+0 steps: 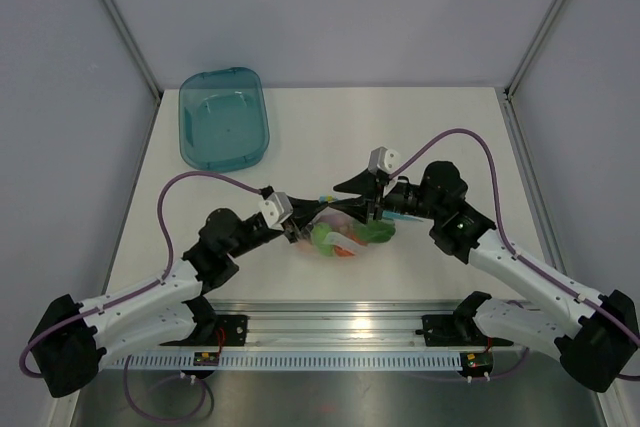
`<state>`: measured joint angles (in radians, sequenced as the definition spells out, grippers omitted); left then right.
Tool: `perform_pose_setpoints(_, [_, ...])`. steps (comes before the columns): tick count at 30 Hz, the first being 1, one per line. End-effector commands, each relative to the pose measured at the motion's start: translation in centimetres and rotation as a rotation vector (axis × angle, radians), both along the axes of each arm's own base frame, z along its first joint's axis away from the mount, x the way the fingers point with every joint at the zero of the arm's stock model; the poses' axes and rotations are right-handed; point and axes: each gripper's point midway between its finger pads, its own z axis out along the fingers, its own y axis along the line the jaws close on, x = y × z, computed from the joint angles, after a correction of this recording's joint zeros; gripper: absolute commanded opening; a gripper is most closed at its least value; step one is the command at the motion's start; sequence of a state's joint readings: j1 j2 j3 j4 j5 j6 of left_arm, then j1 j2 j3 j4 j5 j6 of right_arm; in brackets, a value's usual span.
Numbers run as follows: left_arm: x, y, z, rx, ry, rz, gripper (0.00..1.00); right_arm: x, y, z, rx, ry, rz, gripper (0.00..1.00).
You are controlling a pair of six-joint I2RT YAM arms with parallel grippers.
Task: Open the zip-top bag and remove the fake food
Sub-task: Unzip the zipper food storage bag at the center of the board.
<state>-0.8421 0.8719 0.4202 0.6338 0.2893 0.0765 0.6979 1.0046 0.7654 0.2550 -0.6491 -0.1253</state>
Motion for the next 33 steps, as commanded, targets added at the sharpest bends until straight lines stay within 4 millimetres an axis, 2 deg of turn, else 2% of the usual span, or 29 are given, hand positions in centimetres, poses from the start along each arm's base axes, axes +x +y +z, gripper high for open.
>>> perform_pose_setpoints(1, [-0.25,-0.47,2.82,-0.048,-0.045,-0.033,0.0,-0.19,0.72,2.74,0.065,-0.054,0.03,0.46])
perform_pose_setpoints(12, [-0.21,-0.85,2.67,-0.035,-0.03,-0.046,0.0,-0.09,1.2,2.66,0.059,-0.057,0.046,0.38])
perform_pose_setpoints(18, [-0.21,-1.25,2.5,-0.024,-0.018,-0.062,0.0,-0.5,1.41,2.63,0.059,-0.053,0.074,0.37])
perform_pose_setpoints(19, [-0.15,-1.32,2.39,-0.021,-0.015,-0.062,0.0,-0.48,1.44,2.59,0.058,-0.052,0.077,0.36])
perform_pose_setpoints(24, [0.05,-1.3,2.5,-0.021,-0.006,-0.053,0.0,-0.43,1.47,2.43,0.054,-0.043,0.076,0.16])
perform_pose_setpoints(33, [0.62,-0.93,2.73,-0.048,0.02,-0.012,0.0,-0.62,1.52,2.29,0.052,-0.034,0.087,0.09])
